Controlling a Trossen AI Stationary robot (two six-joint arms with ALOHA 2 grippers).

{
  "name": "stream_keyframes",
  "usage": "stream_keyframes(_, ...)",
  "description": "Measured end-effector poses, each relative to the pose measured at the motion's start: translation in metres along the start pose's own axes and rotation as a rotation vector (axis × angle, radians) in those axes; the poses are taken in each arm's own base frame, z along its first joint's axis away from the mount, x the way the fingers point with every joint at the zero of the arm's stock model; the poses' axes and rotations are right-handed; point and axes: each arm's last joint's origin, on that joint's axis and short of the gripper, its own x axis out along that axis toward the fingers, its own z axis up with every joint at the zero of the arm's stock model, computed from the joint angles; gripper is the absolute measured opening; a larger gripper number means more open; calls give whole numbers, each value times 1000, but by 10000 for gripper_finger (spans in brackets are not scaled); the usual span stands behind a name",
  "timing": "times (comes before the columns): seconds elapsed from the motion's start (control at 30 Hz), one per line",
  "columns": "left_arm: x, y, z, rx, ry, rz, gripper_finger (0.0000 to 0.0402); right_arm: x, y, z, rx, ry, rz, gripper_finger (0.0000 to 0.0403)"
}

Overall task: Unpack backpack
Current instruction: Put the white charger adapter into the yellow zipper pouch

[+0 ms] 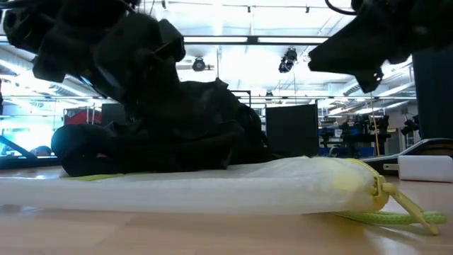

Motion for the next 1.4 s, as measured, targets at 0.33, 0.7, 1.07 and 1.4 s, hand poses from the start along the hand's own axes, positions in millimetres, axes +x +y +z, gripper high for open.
stream_keyframes(0.33, -5, -32, -2, -24, -118, -89, 87, 4, 23, -46, -5, -1, 47, 63)
stream_keyframes(0.7, 6, -67, 22, 79, -52, 112, 87, 45, 53, -53, -85, -8, 11, 52)
stream_keyframes(1.07, 10, -83, 50, 226, 100, 255, 87, 58, 88, -14, -326, 305, -304, 4)
stream_keyframes(1.4, 9, -88, 61, 339, 149, 285, 87, 11, 88, -2, -210, 605, -561, 1)
